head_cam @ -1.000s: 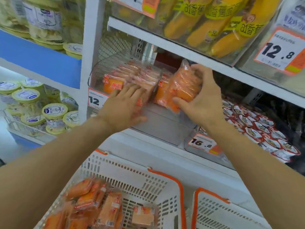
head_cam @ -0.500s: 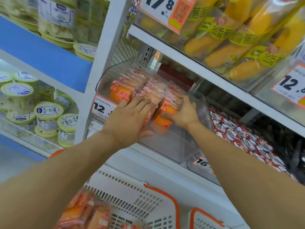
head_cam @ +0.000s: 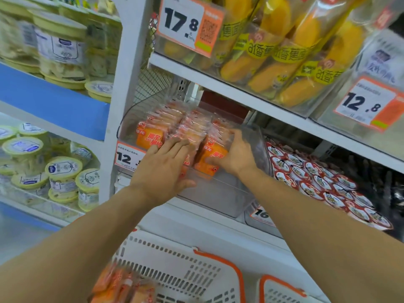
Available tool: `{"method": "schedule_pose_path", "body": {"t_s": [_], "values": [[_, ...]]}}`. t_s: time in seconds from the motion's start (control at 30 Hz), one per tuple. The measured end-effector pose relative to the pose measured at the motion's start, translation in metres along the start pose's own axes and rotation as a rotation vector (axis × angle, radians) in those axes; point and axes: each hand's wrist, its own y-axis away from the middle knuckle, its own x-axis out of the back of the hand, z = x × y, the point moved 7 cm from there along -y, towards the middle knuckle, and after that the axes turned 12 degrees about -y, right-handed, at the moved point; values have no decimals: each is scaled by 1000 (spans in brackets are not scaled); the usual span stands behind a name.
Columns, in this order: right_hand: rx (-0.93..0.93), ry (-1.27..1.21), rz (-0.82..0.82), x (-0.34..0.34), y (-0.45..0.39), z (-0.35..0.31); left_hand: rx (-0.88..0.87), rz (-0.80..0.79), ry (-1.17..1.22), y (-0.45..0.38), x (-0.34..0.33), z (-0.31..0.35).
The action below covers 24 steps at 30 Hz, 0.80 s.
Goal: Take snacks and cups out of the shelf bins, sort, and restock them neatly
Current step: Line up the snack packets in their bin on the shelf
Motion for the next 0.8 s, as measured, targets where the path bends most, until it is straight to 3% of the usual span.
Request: {"method": "schedule_pose_path", "body": {"t_s": [0.1,0.2,0.3,0.37,0.4,0.5,0.53,0.57,0.63,0.7,0.8], "values": [[13,-68,45,12,22,-12,-2,12,12,1,-2,-1],[439,-202,227,38,78,-42,-13,22,13,0,0,0],[691,-305,191,34,145,-38,2,8,27,0,3,2],[593,-297,-17,1,169,-5,44,36,69,3,9,5],[482,-280,-162,-21,171,14,74,127,109,5,19,6],[-23,-176,-630,-93,194,100,95,481,248,49,40,24],[-148,-123,-748,-111,205,125,88,460,311,68,33,33],[-231,-83,-834,-128,217,147,93,346,388,87,16,40],[-356,-48,-886,-153,239,177,144,-92,544,130,-42,52],[-481,3,-902,-175,265,206,209,-512,545,189,-104,61],[-575,60,-1023,-206,307,233,264,-961,525,286,-174,66]]}}
